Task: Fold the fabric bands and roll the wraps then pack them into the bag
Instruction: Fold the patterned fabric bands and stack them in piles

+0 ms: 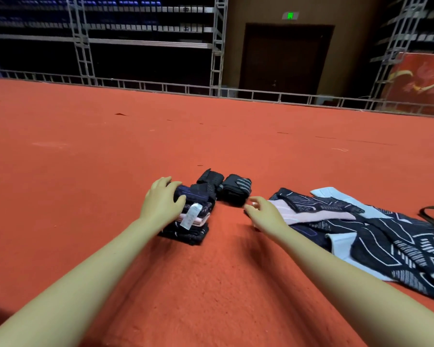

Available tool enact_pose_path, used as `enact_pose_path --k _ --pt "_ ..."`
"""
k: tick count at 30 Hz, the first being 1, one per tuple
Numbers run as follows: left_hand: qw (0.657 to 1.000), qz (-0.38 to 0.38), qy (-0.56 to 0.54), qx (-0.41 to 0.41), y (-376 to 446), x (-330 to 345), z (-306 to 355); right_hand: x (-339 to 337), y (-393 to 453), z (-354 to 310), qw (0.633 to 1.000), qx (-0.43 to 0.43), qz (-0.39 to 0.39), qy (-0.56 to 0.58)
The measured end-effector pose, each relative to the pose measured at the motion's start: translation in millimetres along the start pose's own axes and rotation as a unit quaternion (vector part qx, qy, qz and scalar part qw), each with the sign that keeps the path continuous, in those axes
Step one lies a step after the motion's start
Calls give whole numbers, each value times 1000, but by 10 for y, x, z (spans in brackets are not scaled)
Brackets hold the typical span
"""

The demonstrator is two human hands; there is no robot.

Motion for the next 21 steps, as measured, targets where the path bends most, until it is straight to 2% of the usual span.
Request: enact_pose_path --k 2,4,8,10,12,16,21 --pt "999 25 -5 44 -21 18 272 -297 -37 303 996 -30 71 -43" --pt "995 40 -35 88 -45 98 607 -633 -114 639 986 -26 144 -78" --pt "982 2 -140 126 -130 500 1331 -1237 -266 1377 955 29 259 -144" --pt "975 -32 -188 114 -187 758 1663 -1419 -327 1703 951 56 253 -170" --pt "967 -66 -224 98 -261 1008 1966 -1522 -394 1948 955 56 216 -193" --pt "958 -111 -240 113 -366 1454 2508 -1697 -540 2293 960 -4 172 -221" --pt "964 -46 -192 178 -346 1670 3119 -1831 -570 2558 962 -63 190 -184"
Point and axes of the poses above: each hand's wrist, its own y-axis towards the middle knuckle, its own x-axis out of the palm, z = x × y, the point moved 4 cm from there along y, towards the middle knuckle, and after that the axes turned 15 degrees about x, right-handed, at the moved point
